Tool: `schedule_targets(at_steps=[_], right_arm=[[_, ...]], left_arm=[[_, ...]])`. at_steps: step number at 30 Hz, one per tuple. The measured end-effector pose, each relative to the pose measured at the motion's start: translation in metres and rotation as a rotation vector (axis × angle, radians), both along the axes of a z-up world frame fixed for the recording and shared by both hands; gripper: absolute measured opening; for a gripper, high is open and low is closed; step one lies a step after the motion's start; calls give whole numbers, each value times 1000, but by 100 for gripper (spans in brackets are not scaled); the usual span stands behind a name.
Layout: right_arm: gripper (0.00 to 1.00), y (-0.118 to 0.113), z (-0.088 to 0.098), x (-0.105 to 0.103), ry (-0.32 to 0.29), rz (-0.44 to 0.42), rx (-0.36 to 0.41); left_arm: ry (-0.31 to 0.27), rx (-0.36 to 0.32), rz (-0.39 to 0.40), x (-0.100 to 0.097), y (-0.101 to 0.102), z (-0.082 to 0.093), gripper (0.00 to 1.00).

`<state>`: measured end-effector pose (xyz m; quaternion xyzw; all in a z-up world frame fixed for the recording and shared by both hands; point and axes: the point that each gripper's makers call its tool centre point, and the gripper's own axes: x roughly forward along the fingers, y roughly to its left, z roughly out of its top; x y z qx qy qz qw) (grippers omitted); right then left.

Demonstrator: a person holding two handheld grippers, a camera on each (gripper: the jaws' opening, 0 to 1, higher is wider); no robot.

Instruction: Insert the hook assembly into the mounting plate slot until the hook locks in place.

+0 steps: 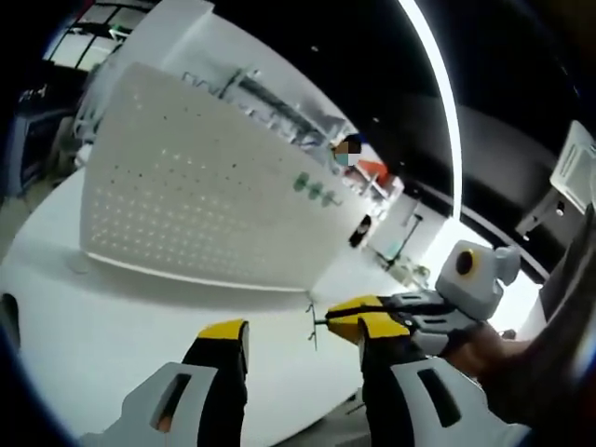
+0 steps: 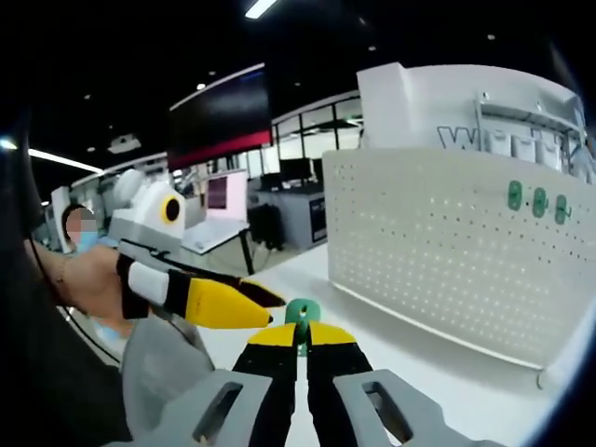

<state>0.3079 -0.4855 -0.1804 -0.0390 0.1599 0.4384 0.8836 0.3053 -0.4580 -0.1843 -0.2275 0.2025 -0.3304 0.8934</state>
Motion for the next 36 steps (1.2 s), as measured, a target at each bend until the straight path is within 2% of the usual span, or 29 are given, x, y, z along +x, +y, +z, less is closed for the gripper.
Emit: schedule_targets(at_steps=[2,5,18,23,32,36], right_arm=[[0,0,0,0,-3,-1,0],[0,0,0,1,-4,-2,-1],[0,-3,-2,1,-2,-11,-7],[0,-3,-2,1,1,-14,-4],[0,-5,-3,1,-2,-18,-4],[0,-6,-2,2,-7,-24,-2]], left_arm=[[-2,2,-7,-1,-2,0,57],[0,8,-21,-3,-4,-2,58],[-29,29,-72,-14,-17,1,80],[-36,45,-83,-18,-18,2,78],[-37,46,-107,-26,-24,2,89],[-13,41,-107,-28,-25,-2,90]])
